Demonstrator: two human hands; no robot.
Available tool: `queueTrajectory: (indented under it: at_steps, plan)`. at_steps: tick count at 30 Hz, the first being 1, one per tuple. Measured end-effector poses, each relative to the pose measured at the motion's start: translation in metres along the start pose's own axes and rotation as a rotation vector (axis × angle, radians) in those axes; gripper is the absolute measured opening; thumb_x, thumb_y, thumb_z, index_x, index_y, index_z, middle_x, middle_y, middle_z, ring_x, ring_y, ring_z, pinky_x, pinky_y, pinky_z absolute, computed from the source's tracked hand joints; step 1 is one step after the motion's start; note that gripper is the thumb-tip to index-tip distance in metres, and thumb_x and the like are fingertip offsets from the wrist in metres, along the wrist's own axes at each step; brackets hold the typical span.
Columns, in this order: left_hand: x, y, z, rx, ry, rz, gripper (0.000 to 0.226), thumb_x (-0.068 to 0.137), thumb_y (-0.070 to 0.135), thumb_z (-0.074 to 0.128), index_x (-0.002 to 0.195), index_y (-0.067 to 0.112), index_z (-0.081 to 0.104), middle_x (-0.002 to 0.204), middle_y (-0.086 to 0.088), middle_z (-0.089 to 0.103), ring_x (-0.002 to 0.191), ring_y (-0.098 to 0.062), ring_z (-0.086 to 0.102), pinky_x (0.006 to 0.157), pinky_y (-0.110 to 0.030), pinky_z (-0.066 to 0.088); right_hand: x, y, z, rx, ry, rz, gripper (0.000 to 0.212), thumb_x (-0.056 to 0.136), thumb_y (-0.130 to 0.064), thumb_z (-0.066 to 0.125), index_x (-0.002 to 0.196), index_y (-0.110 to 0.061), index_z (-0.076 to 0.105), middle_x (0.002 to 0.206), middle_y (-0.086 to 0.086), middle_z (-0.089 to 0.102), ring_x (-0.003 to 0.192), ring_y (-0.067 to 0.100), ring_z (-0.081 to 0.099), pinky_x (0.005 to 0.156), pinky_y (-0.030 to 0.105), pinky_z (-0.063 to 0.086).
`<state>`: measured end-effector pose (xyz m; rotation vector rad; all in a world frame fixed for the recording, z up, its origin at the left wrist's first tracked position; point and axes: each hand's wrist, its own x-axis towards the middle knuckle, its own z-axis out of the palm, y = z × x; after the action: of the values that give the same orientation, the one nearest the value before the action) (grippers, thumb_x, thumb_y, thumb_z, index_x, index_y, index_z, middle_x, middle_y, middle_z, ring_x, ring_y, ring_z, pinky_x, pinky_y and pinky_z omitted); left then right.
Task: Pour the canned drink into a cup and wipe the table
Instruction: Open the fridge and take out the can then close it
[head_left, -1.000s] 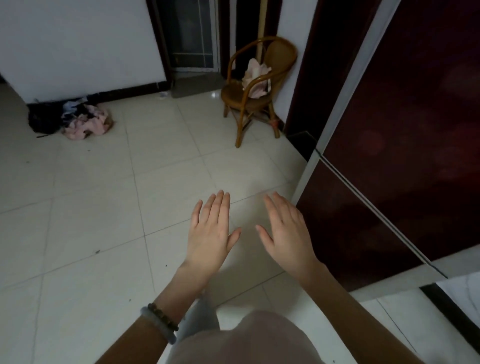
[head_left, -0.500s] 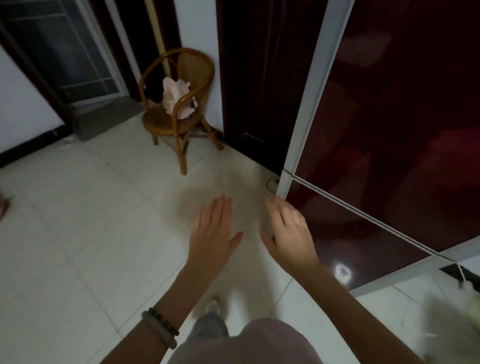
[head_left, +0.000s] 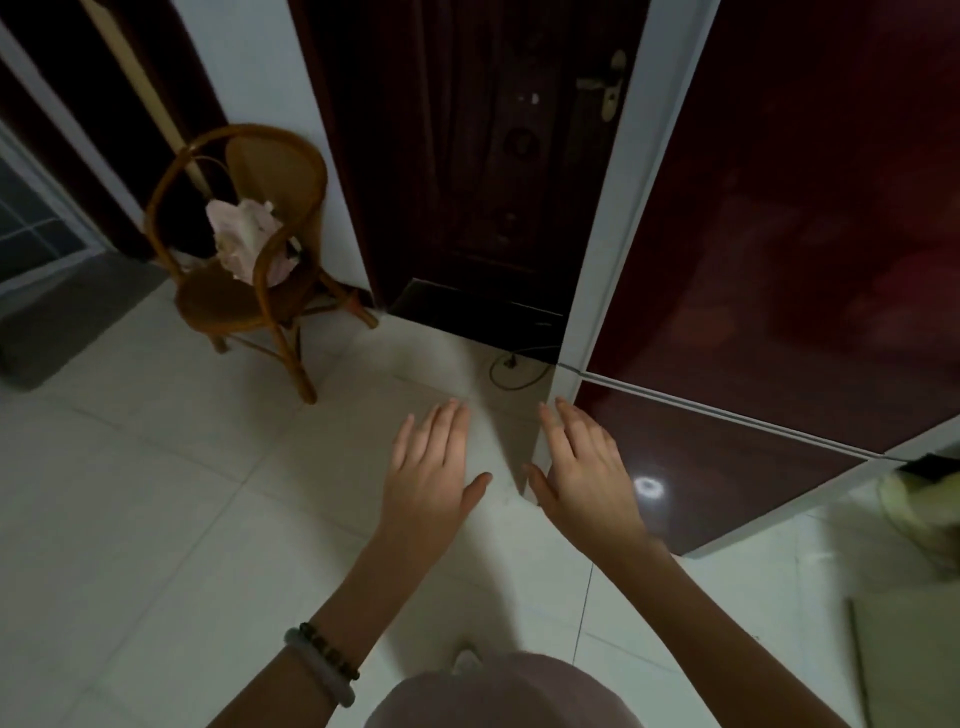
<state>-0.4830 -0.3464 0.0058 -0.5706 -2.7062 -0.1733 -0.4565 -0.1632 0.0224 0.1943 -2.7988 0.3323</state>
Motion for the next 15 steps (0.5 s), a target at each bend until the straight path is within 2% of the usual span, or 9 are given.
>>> queueTrajectory:
  at_steps: [5,11,15]
  plan:
    - [0.022,-0.001,0.008,-0.034,-0.029,0.034,0.069,0.086,0.052,0.04,0.135,0.004,0.04,0.136,-0.012,0.053,0.125,-0.026,0.051,0.109,-0.044,0.025,0.009,0.007,-0.002,-0.056,0.0,0.043,0.059,0.084,-0.037,0.044,0.133,-0.004,0.044,0.13,0.019,0.054,0.118,0.034,0.052,0.096,0.044,0.045]
    - [0.061,0.01,0.007,-0.063,-0.004,0.088,0.07,0.084,0.051,0.041,0.137,0.006,0.036,0.138,-0.012,0.051,0.127,-0.026,0.049,0.11,-0.043,0.024,0.025,0.033,-0.016,-0.148,0.049,0.06,0.07,0.074,-0.027,0.076,0.132,-0.002,0.047,0.132,0.021,0.052,0.119,0.036,0.052,0.097,0.045,0.044]
    - [0.105,0.02,-0.003,-0.066,0.068,0.121,0.072,0.086,0.049,0.054,0.139,0.003,0.039,0.141,-0.013,0.048,0.13,-0.027,0.045,0.112,-0.042,0.021,0.048,0.061,-0.034,-0.184,0.138,0.076,0.068,0.075,-0.024,0.075,0.132,-0.001,0.047,0.134,0.024,0.049,0.122,0.038,0.048,0.1,0.047,0.043]
